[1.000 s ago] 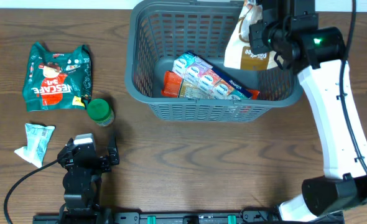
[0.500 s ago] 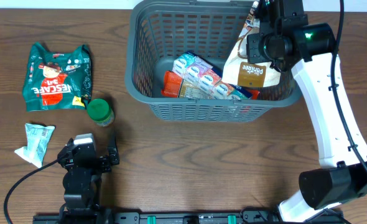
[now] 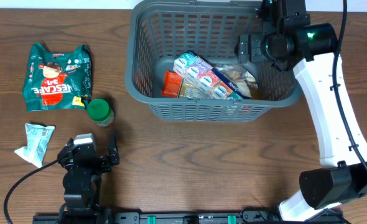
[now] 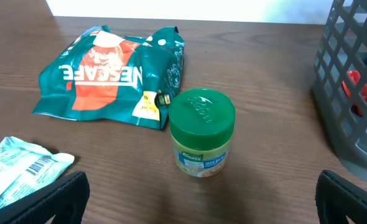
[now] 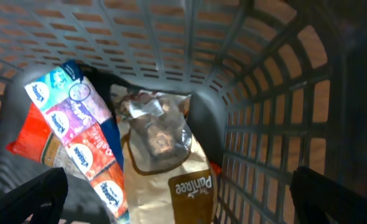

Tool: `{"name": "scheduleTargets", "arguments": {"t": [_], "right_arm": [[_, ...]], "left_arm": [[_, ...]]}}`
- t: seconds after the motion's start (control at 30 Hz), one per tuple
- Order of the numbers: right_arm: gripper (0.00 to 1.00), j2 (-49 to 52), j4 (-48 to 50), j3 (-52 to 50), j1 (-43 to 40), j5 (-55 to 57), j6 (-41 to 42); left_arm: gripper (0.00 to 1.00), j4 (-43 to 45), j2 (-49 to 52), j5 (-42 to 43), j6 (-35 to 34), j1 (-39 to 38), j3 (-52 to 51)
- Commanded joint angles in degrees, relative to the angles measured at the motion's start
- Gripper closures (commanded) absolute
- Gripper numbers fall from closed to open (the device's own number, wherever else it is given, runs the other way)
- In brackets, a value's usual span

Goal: Pack container
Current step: 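Lower the mushroom bag into the basket and open the right gripper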

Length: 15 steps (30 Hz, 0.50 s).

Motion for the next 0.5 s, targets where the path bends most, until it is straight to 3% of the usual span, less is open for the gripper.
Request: {"name": "scheduleTargets", "arguments": {"t": [0.0, 0.13, 0.3, 0.47], "right_arm": [[0.01, -1.9, 0.09, 2.99, -0.28, 0.59, 0.68], [0.01, -3.67, -2.78, 10.73, -0.59, 2.27, 2.36], [0.01, -6.62, -8.79, 22.34, -3.37, 13.53, 10.56], [0.01, -10.38, -13.6, 24.96, -8.26, 20.24, 15.65]], "left_arm": [[0.02, -0.35, -0.37, -0.22, 0.15, -0.13, -1.16], [0.01, -0.35, -0.37, -0.22, 0.15, -0.13, -1.16], [0.02, -0.35, -0.37, -0.22, 0.15, -0.13, -1.16], [0.02, -0.35, -0.37, -0.22, 0.15, -0.13, -1.16]]}}
